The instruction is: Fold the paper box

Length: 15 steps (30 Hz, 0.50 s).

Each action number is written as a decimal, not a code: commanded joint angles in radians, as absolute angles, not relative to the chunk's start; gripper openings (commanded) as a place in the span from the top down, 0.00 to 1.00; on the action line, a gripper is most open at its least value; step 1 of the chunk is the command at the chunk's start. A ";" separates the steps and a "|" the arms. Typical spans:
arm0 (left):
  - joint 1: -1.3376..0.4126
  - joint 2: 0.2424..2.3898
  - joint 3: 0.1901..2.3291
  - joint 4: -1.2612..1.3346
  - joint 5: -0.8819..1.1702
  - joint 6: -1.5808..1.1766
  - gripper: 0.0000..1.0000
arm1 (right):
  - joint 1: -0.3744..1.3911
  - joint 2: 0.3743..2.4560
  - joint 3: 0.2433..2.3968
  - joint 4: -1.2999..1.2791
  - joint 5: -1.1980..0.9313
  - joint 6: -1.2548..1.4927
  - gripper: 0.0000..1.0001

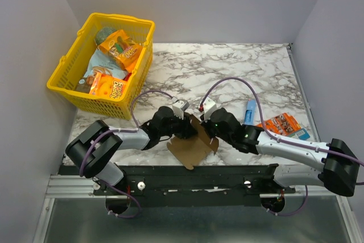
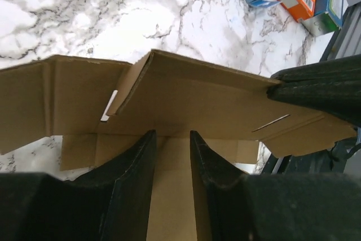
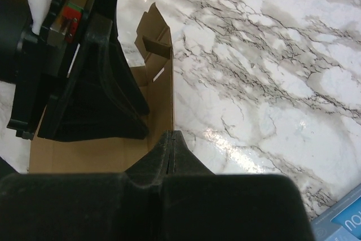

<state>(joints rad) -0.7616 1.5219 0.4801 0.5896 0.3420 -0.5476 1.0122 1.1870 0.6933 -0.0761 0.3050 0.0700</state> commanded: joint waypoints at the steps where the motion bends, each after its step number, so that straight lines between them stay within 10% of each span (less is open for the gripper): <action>1: -0.762 1.395 0.466 0.520 0.272 -0.502 0.58 | 1.005 1.178 0.663 -0.068 0.330 0.046 0.99; 15: -0.570 1.140 0.426 0.305 0.132 -0.552 0.34 | 1.034 1.313 0.730 -0.057 0.356 -0.153 0.99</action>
